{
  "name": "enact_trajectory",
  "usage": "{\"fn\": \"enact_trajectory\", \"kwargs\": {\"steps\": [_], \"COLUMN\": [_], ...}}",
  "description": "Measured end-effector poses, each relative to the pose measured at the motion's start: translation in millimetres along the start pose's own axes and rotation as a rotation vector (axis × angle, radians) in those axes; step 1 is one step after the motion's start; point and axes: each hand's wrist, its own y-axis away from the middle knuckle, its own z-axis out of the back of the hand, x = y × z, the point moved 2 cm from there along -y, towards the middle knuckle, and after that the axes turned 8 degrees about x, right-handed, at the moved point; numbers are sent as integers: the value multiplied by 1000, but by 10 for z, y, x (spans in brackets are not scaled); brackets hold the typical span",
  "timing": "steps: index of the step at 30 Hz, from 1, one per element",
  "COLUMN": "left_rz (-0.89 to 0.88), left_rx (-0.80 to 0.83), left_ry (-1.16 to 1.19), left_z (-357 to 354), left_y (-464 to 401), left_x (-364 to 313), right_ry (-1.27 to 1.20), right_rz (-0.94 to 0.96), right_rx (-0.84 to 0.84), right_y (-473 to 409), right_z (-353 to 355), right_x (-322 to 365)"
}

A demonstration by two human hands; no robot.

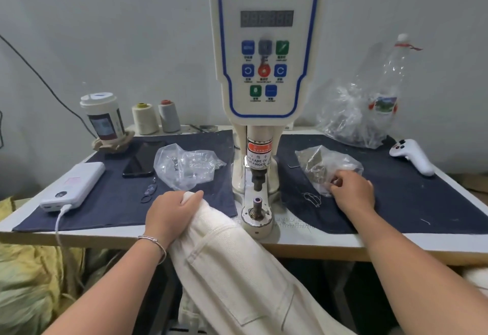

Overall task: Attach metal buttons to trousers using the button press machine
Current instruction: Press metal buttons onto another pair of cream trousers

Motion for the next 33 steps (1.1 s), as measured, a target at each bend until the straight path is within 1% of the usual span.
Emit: {"fn": "enact_trajectory", "kwargs": {"steps": [5,12,20,27,30,33], "left_rz": [-16,-18,37,59,70,72], "left_rx": [-19,8,0,18,28,35], "left_ry": [-4,17,-31,-47,-51,-56], "left_z": [-15,3,-19,-17,-10,-6], "left_y": [-2,9,-37,-25,-23,-19], "left_x": [28,1,20,15,17,15], "right_ry": [73,66,95,213,255,264], "right_rz": [15,17,-2,16,21,17], "right_rx": [1,-13,-16,7,-10,-65], "right_y": [-39,-27,-44,-26,-3,19], "right_z": [-40,-25,-19,-22,-11,3], "right_x": [11,-8,-10,14,32,48]}}
